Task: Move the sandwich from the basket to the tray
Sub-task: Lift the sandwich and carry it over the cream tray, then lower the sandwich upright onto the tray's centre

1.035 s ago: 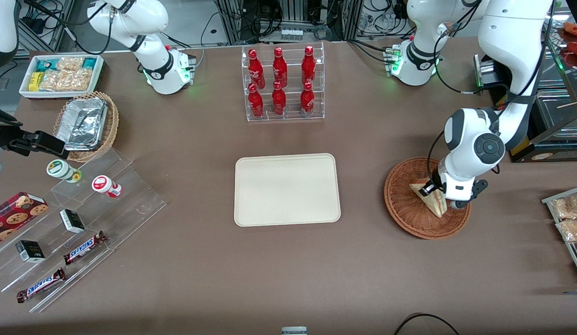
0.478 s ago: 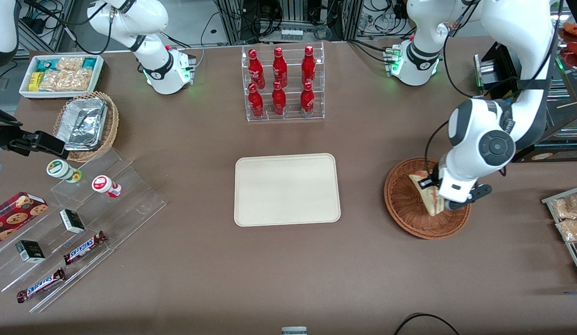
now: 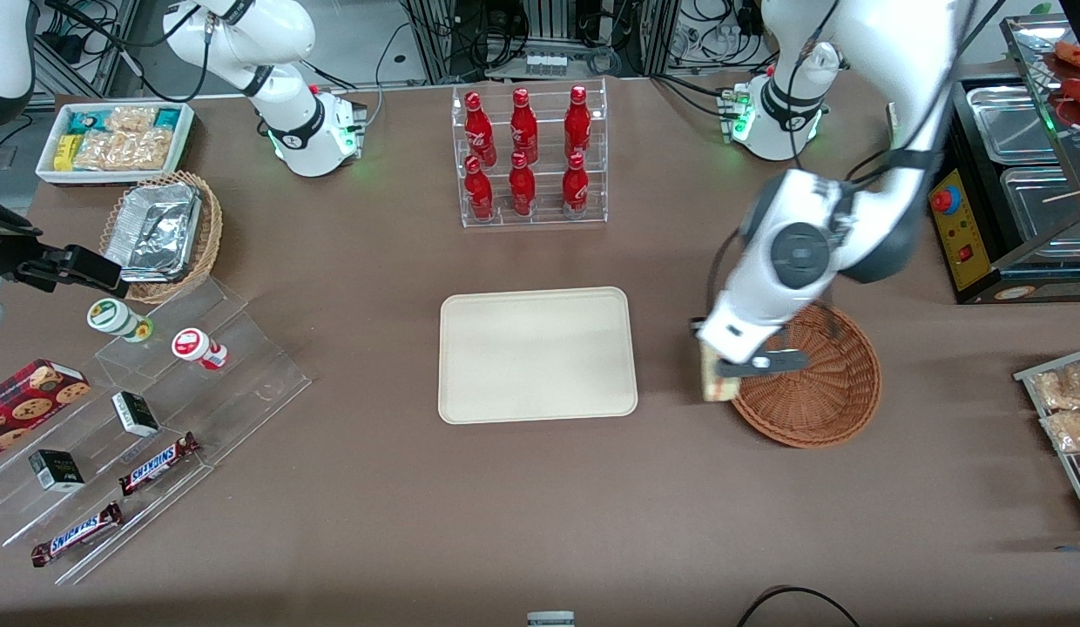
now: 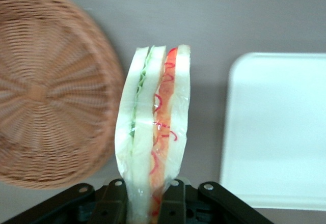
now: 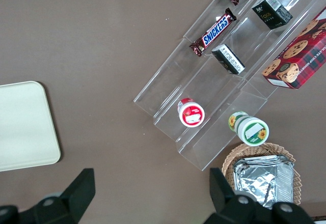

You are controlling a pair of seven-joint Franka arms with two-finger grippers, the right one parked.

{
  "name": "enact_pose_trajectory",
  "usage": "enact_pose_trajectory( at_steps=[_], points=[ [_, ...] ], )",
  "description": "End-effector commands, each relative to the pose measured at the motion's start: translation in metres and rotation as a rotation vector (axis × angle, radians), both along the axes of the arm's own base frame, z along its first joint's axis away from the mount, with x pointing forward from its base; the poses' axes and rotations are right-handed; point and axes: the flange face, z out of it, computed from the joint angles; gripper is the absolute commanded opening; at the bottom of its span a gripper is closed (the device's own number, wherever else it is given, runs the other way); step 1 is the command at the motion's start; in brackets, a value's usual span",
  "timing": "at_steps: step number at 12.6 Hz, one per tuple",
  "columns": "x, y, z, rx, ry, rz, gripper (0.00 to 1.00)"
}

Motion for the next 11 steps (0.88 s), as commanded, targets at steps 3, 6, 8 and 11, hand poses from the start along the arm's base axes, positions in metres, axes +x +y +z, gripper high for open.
enact_pose_trajectory(
  at_steps=[3, 6, 8, 11],
  points=[
    [-0.01, -0.124, -0.027, -0.008, -0.006, -0.008, 0.0],
    [-0.021, -0.179, -0.047, -0.004, 0.002, 0.037, 0.0],
    [-0.032, -0.214, -0.06, -0.008, -0.003, 0.054, 0.0],
    [-0.041, -0.246, -0.081, -0.012, -0.003, 0.113, 0.0]
  ],
)
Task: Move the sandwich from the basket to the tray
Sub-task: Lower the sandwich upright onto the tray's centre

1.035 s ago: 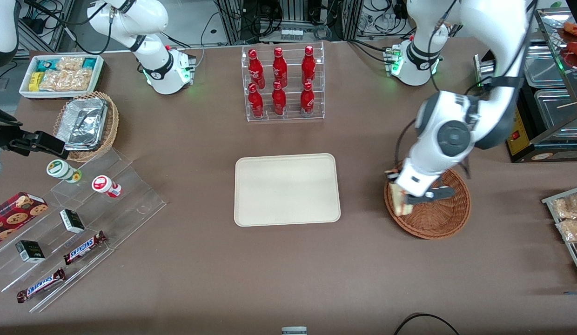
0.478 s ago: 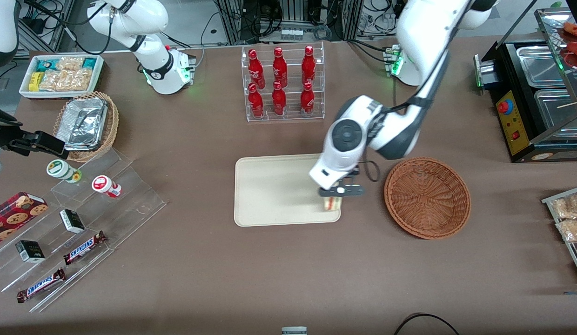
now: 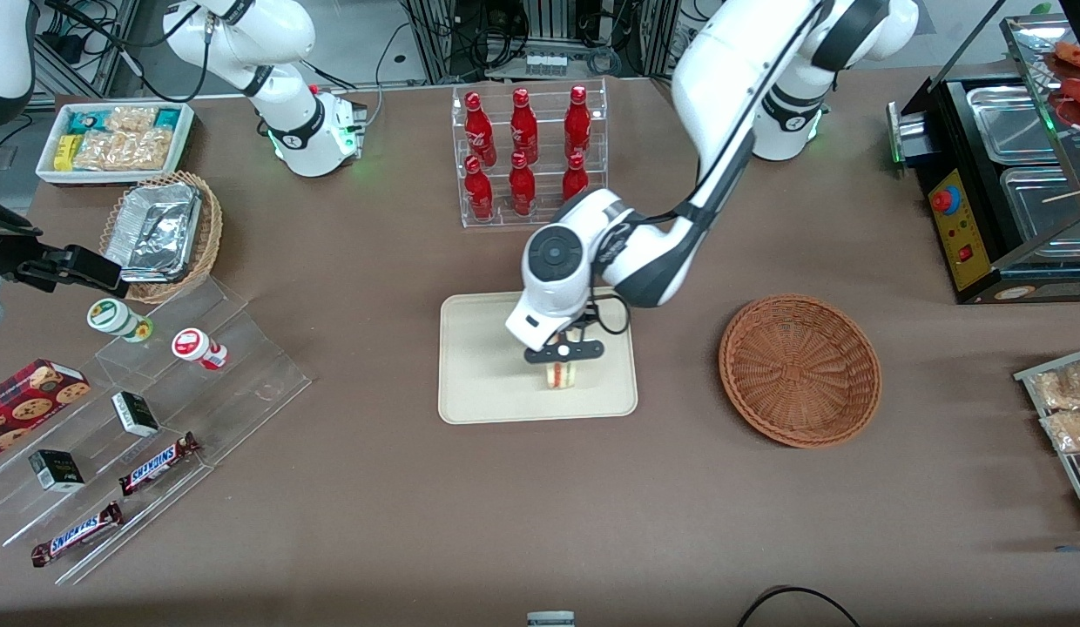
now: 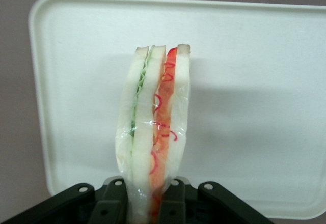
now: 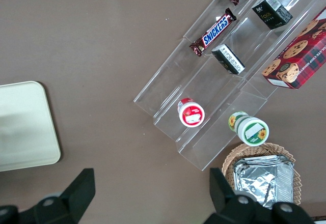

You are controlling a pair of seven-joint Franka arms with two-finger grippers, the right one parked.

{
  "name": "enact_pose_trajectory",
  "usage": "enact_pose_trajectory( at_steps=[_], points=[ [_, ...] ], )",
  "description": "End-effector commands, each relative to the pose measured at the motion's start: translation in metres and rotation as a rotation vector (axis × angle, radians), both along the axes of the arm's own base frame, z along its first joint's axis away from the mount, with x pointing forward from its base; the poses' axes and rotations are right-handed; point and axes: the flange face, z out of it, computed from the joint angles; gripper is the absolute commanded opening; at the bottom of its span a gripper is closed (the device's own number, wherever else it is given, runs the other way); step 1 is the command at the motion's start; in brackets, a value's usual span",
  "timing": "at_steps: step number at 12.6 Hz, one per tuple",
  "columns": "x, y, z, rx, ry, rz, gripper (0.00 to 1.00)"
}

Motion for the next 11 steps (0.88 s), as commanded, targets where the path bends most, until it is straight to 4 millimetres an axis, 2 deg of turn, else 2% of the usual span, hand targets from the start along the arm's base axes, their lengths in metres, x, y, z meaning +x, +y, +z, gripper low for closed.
enact_pose_trajectory(
  at_steps=[1, 4, 11],
  points=[
    [-0.003, -0.028, -0.009, 0.008, -0.001, 0.042, 0.0],
    [-0.015, -0.039, -0.015, 0.014, 0.004, 0.045, 0.0],
    [-0.012, -0.046, -0.03, 0.019, -0.001, 0.108, 0.0]
  ],
)
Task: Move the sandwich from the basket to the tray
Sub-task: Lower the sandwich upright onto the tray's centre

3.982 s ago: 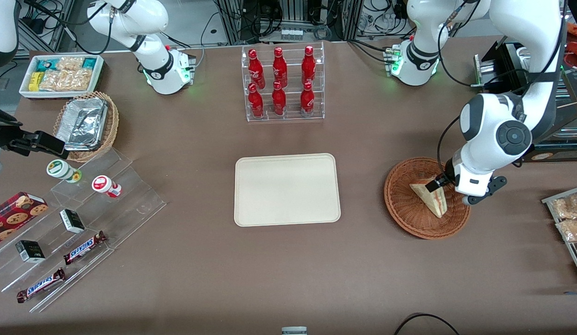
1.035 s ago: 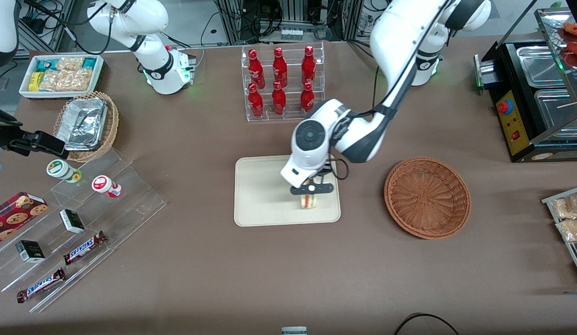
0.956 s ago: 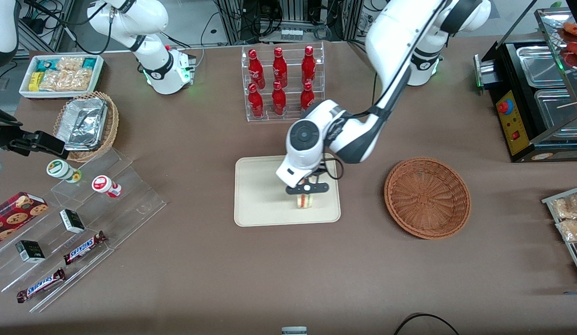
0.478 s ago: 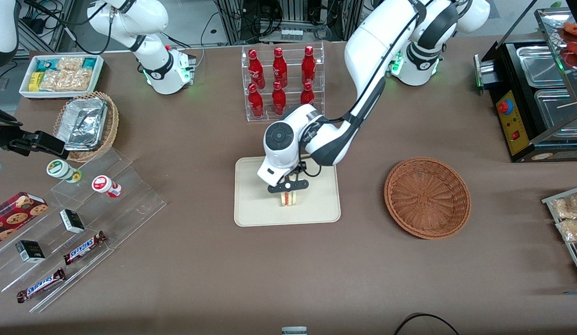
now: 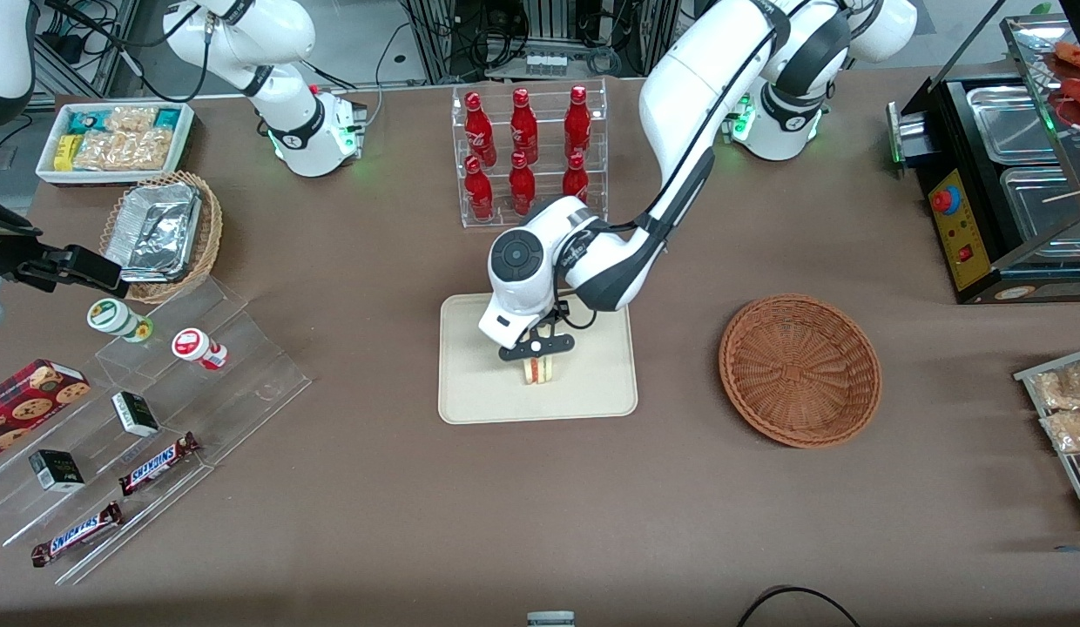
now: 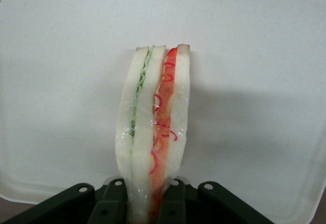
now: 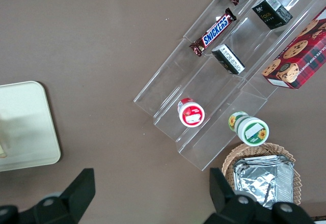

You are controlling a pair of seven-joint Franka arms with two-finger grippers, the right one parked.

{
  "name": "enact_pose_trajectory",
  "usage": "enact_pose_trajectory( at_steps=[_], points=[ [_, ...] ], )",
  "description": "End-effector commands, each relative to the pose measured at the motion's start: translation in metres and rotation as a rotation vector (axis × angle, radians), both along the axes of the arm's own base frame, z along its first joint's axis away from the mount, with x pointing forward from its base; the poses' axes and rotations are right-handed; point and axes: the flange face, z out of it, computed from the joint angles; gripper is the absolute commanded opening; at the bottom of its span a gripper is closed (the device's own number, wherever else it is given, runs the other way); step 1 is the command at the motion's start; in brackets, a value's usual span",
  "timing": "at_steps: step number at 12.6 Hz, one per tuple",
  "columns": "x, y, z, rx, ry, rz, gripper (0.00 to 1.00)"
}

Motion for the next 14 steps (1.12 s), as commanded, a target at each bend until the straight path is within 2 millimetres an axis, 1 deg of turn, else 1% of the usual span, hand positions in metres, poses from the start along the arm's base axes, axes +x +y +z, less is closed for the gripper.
enact_pose_trajectory(
  at_steps=[1, 2, 3, 4, 5, 8, 9, 10, 12, 14],
  points=[
    [0.003, -0.01, 0.001, 0.007, -0.013, 0.033, 0.0],
    [0.003, -0.01, -0.002, 0.009, -0.01, 0.033, 0.0],
    [0.004, -0.01, -0.003, 0.008, -0.011, 0.035, 0.47],
    [0.004, -0.01, -0.004, 0.006, -0.014, 0.033, 0.99],
    [0.006, -0.009, 0.0, 0.006, -0.018, 0.032, 1.0],
    [0.011, -0.01, 0.026, 0.007, -0.02, 0.033, 1.0],
    [0.014, -0.01, 0.041, 0.005, -0.027, 0.025, 1.0],
    [0.014, -0.009, 0.053, 0.002, -0.031, 0.021, 1.0],
    [0.013, -0.008, 0.086, -0.01, -0.047, 0.019, 1.0],
    [0.012, -0.005, 0.111, -0.017, -0.06, 0.023, 1.0]
  ],
)
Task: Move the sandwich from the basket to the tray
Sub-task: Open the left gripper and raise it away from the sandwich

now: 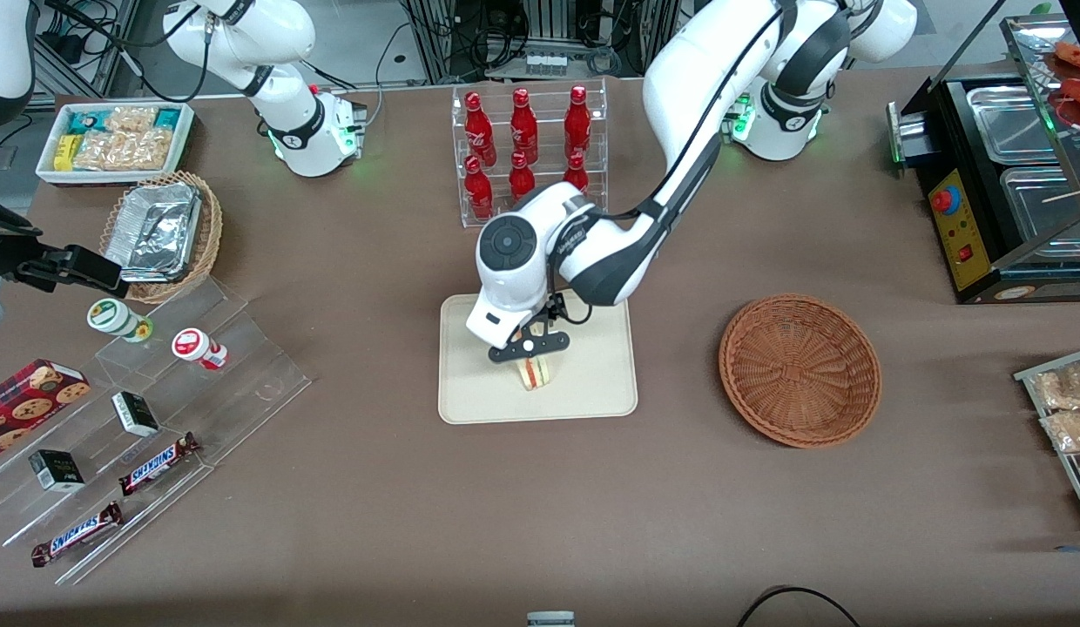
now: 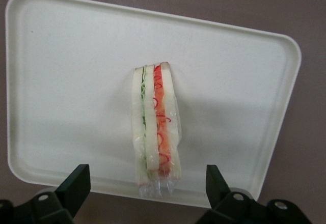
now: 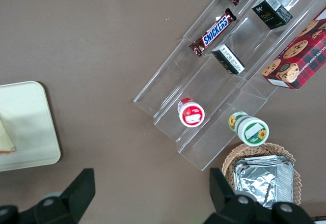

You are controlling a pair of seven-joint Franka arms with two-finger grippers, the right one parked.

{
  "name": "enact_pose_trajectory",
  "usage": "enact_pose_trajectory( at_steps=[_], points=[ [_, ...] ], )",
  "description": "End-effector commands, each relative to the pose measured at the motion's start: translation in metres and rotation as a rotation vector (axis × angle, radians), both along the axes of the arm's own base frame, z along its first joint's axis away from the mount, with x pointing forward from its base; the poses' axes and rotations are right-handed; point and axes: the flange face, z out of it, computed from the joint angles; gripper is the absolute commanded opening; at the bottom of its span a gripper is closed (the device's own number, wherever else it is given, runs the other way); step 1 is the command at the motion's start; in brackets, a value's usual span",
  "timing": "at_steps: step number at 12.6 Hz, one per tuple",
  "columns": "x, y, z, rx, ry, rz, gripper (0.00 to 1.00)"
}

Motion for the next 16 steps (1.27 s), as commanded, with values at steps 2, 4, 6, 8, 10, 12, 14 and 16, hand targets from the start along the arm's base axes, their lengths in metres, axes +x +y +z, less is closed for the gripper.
enact_pose_trajectory(
  at_steps=[2, 4, 6, 8, 10, 12, 14, 16],
  points=[
    [-0.004, 0.01, 0.043, 0.054, -0.043, -0.014, 1.0],
    [0.008, 0.032, 0.07, 0.063, -0.059, 0.007, 1.0],
    [0.019, 0.056, 0.081, 0.078, -0.033, -0.062, 1.0],
    [0.032, 0.106, 0.097, 0.08, -0.015, -0.099, 1.0],
    [0.04, 0.147, 0.113, 0.063, 0.003, -0.158, 1.0],
    [0.049, 0.19, 0.125, 0.056, 0.013, -0.191, 1.0],
    [0.054, 0.238, 0.139, 0.033, 0.026, -0.235, 1.0],
    [0.054, 0.289, 0.156, 0.018, 0.045, -0.295, 1.0]
  ],
)
